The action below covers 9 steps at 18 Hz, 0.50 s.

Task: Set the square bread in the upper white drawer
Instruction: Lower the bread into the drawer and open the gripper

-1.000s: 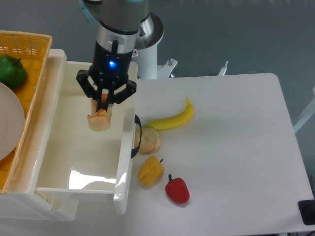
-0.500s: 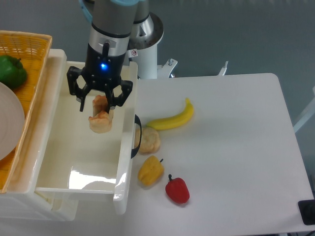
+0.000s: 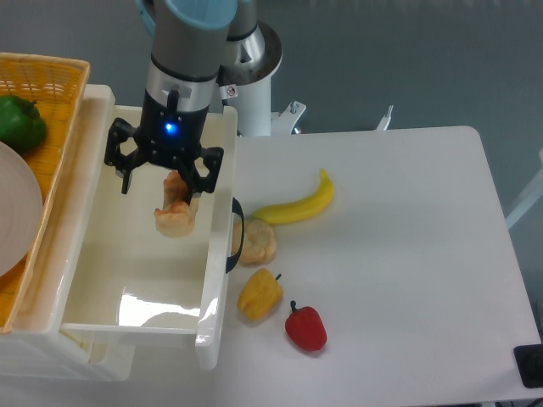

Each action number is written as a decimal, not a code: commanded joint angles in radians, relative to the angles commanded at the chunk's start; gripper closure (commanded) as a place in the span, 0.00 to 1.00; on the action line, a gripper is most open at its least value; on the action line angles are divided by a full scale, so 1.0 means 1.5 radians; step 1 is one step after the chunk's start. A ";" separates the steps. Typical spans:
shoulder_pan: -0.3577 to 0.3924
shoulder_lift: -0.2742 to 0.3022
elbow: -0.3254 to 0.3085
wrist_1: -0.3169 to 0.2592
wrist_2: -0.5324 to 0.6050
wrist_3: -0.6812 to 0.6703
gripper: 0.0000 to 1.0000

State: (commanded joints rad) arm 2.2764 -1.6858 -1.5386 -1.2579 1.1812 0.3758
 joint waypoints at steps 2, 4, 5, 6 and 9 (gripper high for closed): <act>0.000 -0.003 0.001 0.000 0.000 0.000 0.01; -0.003 -0.003 0.000 0.000 0.000 0.000 0.01; -0.003 -0.003 0.000 0.000 0.000 0.000 0.00; -0.004 -0.003 0.000 0.000 0.000 0.000 0.00; -0.004 -0.002 0.001 0.000 -0.001 0.000 0.00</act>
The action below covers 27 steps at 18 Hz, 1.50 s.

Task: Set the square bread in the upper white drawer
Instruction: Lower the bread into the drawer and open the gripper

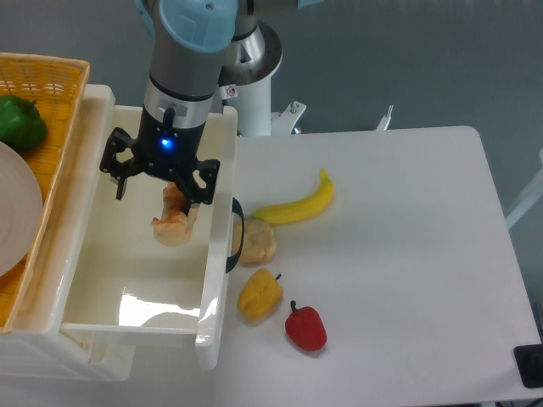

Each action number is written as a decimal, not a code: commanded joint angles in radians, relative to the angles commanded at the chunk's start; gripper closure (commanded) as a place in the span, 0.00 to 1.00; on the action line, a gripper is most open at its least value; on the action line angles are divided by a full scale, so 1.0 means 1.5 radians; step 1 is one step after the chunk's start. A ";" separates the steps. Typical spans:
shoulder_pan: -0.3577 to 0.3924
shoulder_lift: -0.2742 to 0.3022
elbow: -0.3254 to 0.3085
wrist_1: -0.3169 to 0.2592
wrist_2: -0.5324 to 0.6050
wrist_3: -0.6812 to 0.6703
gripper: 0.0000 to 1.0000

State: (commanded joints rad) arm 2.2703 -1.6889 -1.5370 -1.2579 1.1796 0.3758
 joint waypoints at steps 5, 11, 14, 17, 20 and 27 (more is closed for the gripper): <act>0.003 -0.003 -0.001 0.001 -0.001 0.006 0.00; 0.016 -0.008 0.001 0.002 0.002 0.009 0.00; 0.020 -0.007 0.002 0.003 0.002 0.009 0.00; 0.025 -0.007 0.004 0.002 0.002 0.023 0.00; 0.029 -0.006 0.003 0.002 0.003 0.029 0.00; 0.033 0.002 0.001 0.001 0.002 0.029 0.00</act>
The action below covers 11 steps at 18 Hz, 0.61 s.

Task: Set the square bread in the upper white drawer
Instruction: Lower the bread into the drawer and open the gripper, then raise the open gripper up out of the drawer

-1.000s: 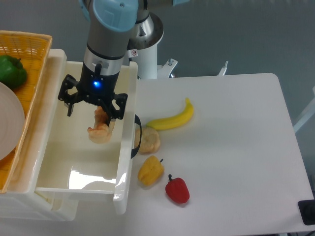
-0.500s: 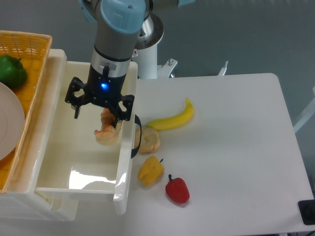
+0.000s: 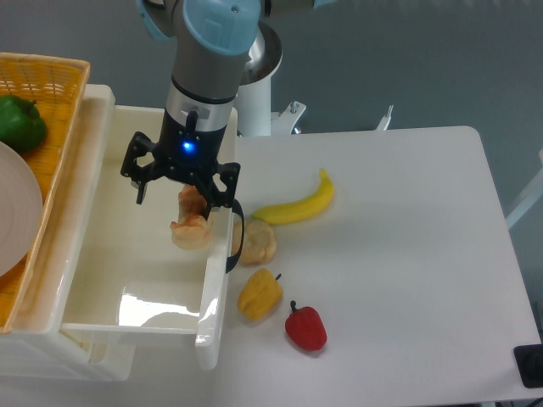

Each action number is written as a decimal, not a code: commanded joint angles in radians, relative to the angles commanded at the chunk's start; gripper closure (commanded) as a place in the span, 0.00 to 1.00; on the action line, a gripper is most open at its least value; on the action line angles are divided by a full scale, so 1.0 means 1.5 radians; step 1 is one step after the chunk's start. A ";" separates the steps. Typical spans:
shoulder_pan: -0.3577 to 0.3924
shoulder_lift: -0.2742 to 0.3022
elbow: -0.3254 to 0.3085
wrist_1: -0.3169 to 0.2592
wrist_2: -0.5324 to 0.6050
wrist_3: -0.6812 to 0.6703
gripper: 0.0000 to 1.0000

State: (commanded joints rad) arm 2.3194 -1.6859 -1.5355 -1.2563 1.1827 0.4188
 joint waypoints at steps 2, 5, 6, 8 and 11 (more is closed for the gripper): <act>-0.003 0.000 0.000 0.000 0.000 0.000 0.00; -0.008 0.001 -0.001 -0.001 0.000 -0.001 0.00; -0.010 0.001 -0.001 -0.001 0.000 -0.001 0.00; -0.014 0.001 -0.001 -0.001 0.000 -0.002 0.00; -0.015 0.002 -0.002 -0.002 -0.002 -0.002 0.00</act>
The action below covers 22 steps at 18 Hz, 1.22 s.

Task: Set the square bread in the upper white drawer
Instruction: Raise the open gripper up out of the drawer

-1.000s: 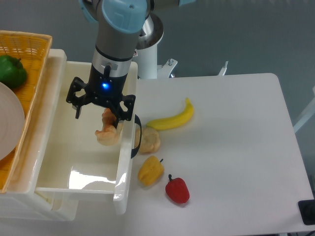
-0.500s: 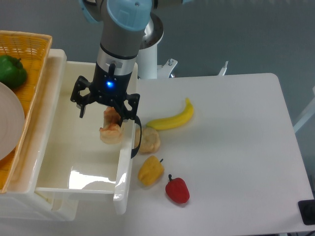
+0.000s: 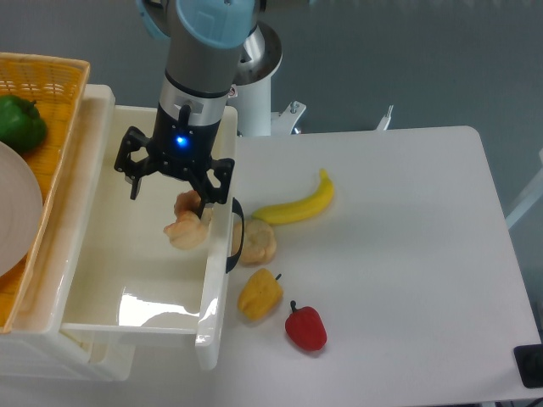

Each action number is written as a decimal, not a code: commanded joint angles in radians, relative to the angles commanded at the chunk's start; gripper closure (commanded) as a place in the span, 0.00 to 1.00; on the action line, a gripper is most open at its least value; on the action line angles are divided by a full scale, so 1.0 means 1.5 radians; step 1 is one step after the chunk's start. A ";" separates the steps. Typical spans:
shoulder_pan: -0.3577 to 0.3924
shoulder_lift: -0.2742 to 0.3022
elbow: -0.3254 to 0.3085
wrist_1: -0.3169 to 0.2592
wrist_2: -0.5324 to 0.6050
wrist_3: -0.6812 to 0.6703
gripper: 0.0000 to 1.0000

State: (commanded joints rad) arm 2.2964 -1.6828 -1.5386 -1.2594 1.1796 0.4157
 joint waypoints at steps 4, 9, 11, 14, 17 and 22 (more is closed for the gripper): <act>0.000 0.001 0.000 0.000 -0.001 0.000 0.00; 0.011 0.000 0.001 0.002 0.005 0.013 0.00; 0.025 0.005 0.003 0.002 0.006 0.042 0.00; 0.062 0.021 0.003 0.001 0.006 0.069 0.00; 0.089 0.028 0.006 0.000 0.024 0.078 0.00; 0.120 0.029 0.005 0.000 0.080 0.173 0.00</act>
State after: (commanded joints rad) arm 2.4757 -1.6398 -1.5309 -1.2594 1.2991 0.6759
